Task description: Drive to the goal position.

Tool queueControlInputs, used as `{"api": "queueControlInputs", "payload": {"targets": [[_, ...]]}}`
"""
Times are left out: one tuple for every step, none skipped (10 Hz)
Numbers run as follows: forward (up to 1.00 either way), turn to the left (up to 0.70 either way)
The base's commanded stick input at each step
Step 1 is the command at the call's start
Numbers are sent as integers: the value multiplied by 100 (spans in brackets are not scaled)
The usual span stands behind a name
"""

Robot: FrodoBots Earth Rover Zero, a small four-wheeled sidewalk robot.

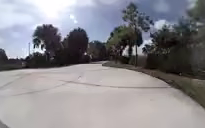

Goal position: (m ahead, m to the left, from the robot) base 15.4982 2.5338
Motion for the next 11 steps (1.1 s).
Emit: {"api": "queueControlInputs", "payload": {"targets": [[84,0],[84,0],[84,0],[84,0],[84,0],[84,0],[84,0],[84,0],[84,0],[84,0],[84,0]]}}
